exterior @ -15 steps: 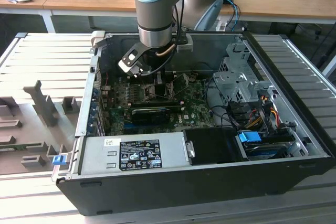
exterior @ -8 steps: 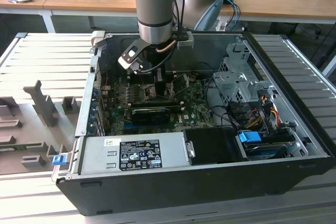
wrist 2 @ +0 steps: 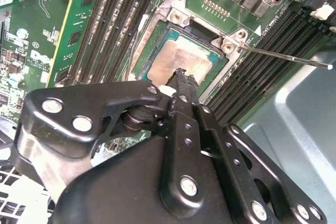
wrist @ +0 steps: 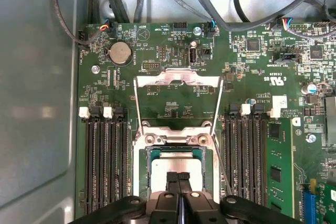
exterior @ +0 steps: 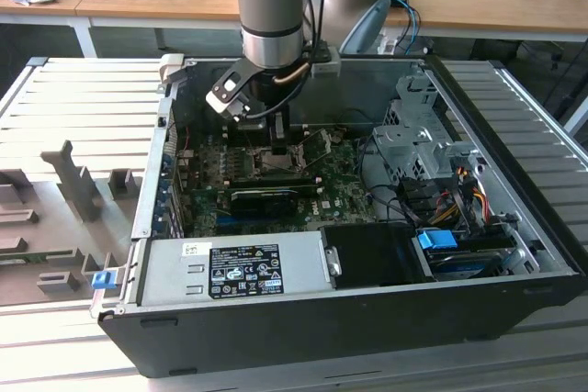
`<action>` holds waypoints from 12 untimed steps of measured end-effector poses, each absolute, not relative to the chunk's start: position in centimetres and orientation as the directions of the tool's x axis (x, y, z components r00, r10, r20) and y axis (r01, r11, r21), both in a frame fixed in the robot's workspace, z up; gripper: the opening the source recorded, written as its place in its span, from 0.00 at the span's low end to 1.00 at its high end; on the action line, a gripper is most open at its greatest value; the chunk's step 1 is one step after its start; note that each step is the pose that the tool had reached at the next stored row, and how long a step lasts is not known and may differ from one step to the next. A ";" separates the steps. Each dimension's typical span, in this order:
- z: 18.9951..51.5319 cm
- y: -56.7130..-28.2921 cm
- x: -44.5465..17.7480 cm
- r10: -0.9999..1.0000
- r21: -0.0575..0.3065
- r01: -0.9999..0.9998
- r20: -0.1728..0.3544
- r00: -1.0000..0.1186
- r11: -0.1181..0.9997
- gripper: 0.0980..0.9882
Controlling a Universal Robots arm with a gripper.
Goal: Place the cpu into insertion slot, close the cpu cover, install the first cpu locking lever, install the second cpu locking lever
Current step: 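Place the cpu into insertion slot, then close the cpu cover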
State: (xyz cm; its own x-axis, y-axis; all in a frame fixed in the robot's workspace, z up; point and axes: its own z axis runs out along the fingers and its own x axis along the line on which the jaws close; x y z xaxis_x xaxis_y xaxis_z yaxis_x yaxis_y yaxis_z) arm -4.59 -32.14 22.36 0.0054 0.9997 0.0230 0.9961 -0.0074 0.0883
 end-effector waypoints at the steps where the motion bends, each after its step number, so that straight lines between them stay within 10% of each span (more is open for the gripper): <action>1: 22.4 -32.1 -4.6 1.000 0.088 0.996 0.023 0.005 -0.007 0.01; 12: 22.8 -32.2 -3.5 1.000 0.086 0.996 0.022 0.009 -0.011 0.01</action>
State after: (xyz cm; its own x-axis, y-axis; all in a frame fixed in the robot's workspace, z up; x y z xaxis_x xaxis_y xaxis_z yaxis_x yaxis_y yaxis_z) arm -3.55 -32.21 22.83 0.0092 0.9997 0.0223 0.9963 -0.0111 0.0856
